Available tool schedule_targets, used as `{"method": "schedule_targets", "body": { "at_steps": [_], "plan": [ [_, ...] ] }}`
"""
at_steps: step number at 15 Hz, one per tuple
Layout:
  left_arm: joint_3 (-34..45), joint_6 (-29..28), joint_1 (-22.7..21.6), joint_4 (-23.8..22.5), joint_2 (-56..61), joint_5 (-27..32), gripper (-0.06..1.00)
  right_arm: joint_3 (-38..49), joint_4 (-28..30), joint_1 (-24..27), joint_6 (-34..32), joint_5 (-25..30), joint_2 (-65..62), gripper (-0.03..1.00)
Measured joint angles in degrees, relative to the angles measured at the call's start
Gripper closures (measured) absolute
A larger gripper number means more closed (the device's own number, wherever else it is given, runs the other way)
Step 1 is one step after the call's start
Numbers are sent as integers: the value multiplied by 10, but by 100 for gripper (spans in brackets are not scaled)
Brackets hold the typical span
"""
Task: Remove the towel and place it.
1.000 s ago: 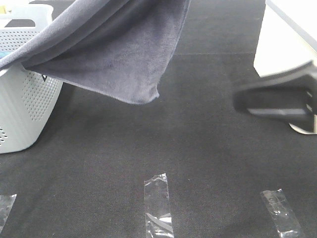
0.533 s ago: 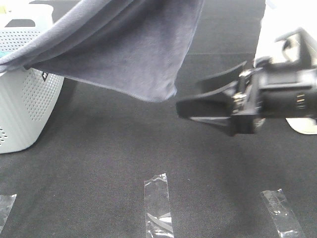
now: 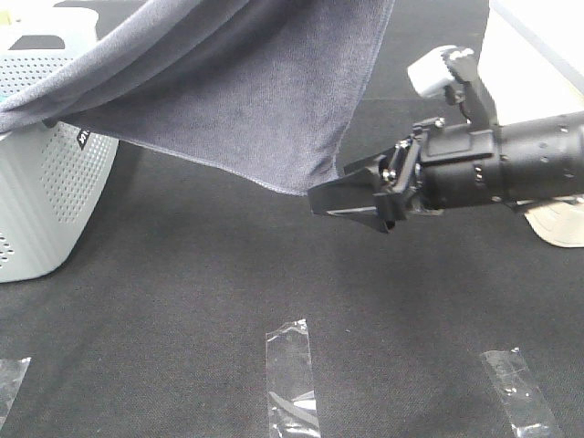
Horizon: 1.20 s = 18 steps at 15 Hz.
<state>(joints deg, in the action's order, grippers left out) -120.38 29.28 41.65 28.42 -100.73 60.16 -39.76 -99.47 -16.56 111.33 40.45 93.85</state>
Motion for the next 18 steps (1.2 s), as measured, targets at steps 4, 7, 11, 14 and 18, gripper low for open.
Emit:
{"method": "schedule_targets", "body": {
  "at_steps": [4,7,11,14,18],
  "plan": [
    [0,0,0,1,1,-1,94,-38,-2,0,0,36,33,24],
    [0,0,0,1,1,-23,94,-52,-2,0,0,96,52,29],
    [0,-2,0,-38,1,-32,94,-52,-2,0,0,132,54,57],
    [0,-64,0,-123,1,-33,94,-52,-2,0,-10,136,54,64],
    [0,-112,0,-190,1,-38,94,-52,-2,0,-11,136,54,85]
  ]
}}
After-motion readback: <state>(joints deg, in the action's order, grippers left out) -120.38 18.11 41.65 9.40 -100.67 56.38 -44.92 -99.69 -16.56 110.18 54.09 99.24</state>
